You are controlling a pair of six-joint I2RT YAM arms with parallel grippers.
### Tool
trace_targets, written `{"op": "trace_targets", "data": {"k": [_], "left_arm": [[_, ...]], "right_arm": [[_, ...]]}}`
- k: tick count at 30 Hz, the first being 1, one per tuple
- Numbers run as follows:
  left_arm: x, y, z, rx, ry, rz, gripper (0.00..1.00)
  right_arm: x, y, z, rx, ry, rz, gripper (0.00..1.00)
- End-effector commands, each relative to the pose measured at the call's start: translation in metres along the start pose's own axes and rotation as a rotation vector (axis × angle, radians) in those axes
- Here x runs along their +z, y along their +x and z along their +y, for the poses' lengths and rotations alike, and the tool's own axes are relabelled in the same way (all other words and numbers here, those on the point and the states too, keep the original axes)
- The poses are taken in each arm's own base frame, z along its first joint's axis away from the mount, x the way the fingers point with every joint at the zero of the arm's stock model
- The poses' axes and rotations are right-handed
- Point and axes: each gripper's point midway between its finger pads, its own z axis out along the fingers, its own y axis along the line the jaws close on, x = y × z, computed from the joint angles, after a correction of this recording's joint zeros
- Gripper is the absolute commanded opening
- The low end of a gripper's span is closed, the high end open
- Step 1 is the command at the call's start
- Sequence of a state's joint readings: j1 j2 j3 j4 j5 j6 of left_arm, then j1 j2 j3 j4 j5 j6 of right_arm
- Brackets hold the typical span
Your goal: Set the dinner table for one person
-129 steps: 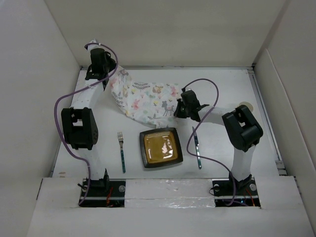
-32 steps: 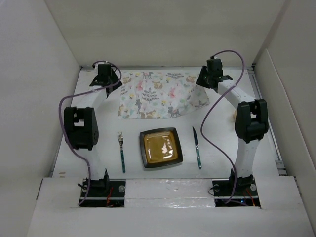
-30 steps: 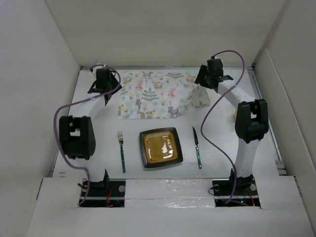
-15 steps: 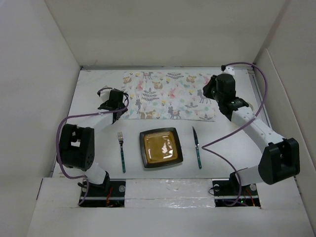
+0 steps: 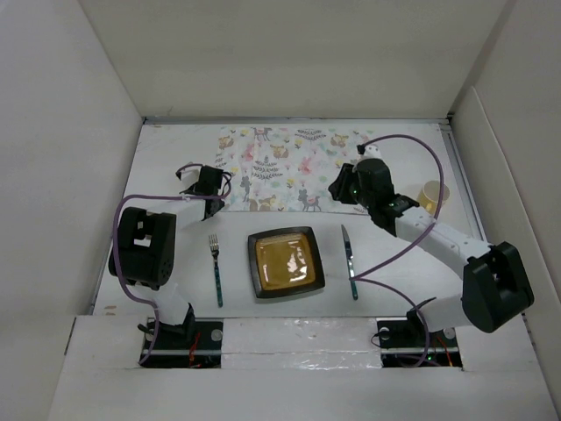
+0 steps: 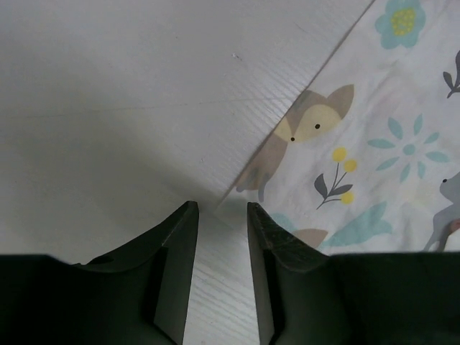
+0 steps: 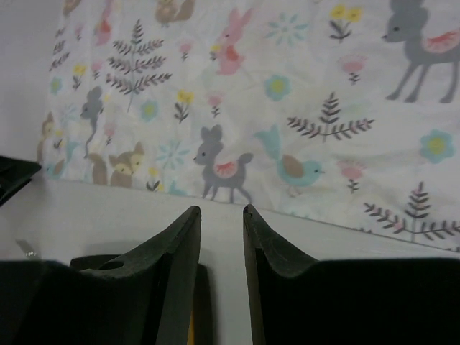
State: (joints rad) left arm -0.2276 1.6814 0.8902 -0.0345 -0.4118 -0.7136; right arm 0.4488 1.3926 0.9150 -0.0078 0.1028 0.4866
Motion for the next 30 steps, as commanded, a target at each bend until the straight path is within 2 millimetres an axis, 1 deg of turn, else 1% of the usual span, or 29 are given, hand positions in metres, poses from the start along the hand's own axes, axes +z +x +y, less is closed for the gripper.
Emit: {"op": "trace_targets", "data": {"k": [1,2,3,5,7,8,10,11,13,14,17,19,20,21,24,26,28,30], "left_arm": [[0.001,0.001,0.000,0.008,0.005,0.001,0.30],[0.001,0.003,0.004,0.015,-0.008,0.008,0.22],[0.001,0.003,0.007,0.019,-0.024,0.004,0.18],[0.001,0.005,0.012,0.023,-0.044,0.007,0.18],[0.003,0.008,0.014,0.028,-0.051,0.016,0.17],[0.004,0.009,0.015,0.031,-0.060,0.021,0.13],[0.004,0.009,0.014,0.032,-0.061,0.022,0.12],[0.004,0.008,0.014,0.032,-0.062,0.021,0.02],[0.004,0.008,0.014,0.032,-0.061,0.022,0.00],[0.003,0.007,0.014,0.034,-0.062,0.021,0.00],[0.002,0.009,0.016,0.037,-0.065,0.027,0.00],[0.001,0.009,0.018,0.038,-0.070,0.027,0.00],[-0.001,0.006,0.018,0.032,-0.068,0.016,0.00],[-0.003,0.008,0.020,0.032,-0.067,0.017,0.00],[-0.012,0.007,0.028,0.021,-0.071,0.003,0.00],[-0.020,0.001,0.029,0.005,-0.051,-0.019,0.00],[-0.024,0.004,0.035,0.004,-0.056,-0.018,0.00],[-0.030,0.001,0.037,-0.006,-0.051,-0.033,0.00]], "right_arm": [[-0.007,-0.008,0.017,-0.024,-0.046,-0.061,0.36],[-0.008,-0.005,0.021,-0.028,-0.053,-0.056,0.36],[-0.008,-0.002,0.024,-0.032,-0.061,-0.052,0.35],[-0.009,-0.002,0.027,-0.029,-0.081,-0.058,0.36],[-0.010,0.002,0.038,-0.038,-0.113,-0.054,0.36],[-0.010,0.000,0.039,-0.037,-0.115,-0.058,0.36],[-0.015,0.001,0.049,-0.051,-0.141,-0.058,0.36],[-0.020,0.000,0.055,-0.057,-0.162,-0.067,0.36],[-0.024,0.001,0.058,-0.062,-0.167,-0.072,0.36],[-0.026,0.000,0.057,-0.064,-0.165,-0.077,0.35],[-0.033,-0.001,0.065,-0.073,-0.185,-0.084,0.36],[-0.036,-0.003,0.066,-0.072,-0.193,-0.092,0.36],[-0.040,-0.003,0.071,-0.075,-0.208,-0.098,0.36],[-0.042,-0.001,0.074,-0.082,-0.217,-0.095,0.35],[-0.042,0.001,0.076,-0.087,-0.218,-0.095,0.36],[-0.041,0.002,0.074,-0.088,-0.208,-0.090,0.36],[-0.039,0.004,0.073,-0.088,-0.201,-0.085,0.36],[-0.039,0.004,0.074,-0.088,-0.203,-0.085,0.36]]}}
